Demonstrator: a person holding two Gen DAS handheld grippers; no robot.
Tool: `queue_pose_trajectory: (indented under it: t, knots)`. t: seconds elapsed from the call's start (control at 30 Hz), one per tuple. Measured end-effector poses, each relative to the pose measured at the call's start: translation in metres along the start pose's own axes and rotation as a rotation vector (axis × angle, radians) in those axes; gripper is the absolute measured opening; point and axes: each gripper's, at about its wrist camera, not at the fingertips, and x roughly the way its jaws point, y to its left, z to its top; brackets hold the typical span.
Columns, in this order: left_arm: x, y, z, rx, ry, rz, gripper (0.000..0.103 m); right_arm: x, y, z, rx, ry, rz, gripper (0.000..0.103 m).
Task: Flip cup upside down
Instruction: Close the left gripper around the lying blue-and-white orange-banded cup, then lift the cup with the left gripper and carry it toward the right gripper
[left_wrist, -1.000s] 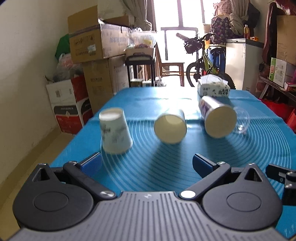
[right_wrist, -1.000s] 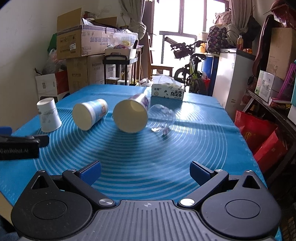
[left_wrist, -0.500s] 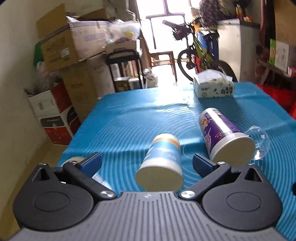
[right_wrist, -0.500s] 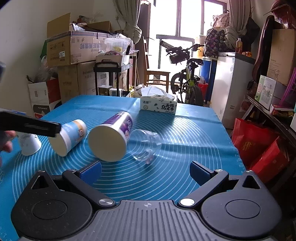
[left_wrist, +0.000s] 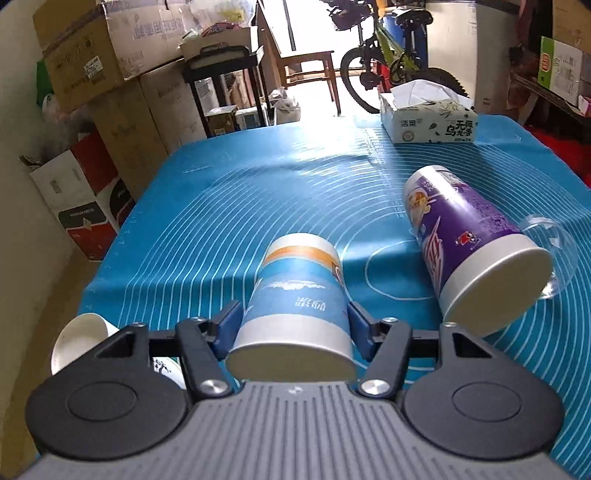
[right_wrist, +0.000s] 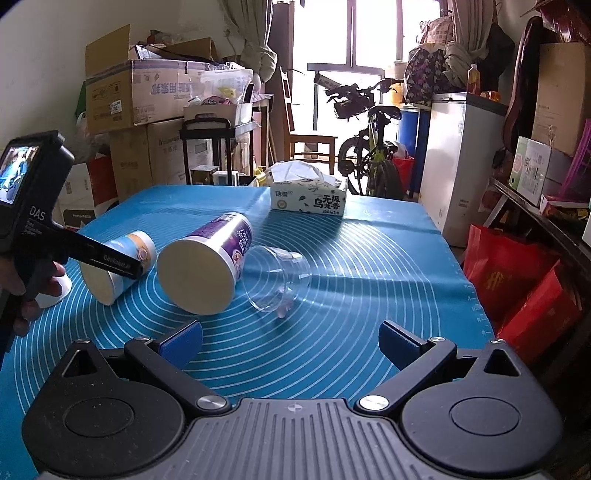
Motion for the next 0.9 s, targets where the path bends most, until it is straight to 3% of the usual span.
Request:
queue_pose_trajectory:
  t: [0.43, 0.67, 0.9]
  knots:
    - [-0.076, -0.009, -0.031, -0.028, 0.006, -0.083, 0.062, -0.023, 0.005, -0.012, -0.006, 0.018, 0.006, 0.103]
    - [-0.081, -0.029, -0.058, -0.032, 0.039, -0.112, 0.063, -0.034, 0.009, -0.020, -0.017, 0.035, 0.009, 0.103]
    - [-0.074, -0.033, -0.064, -0.036, 0.047, -0.122, 0.063, -0.034, 0.008, -0.026, -0.008, 0.054, 0.006, 0.103]
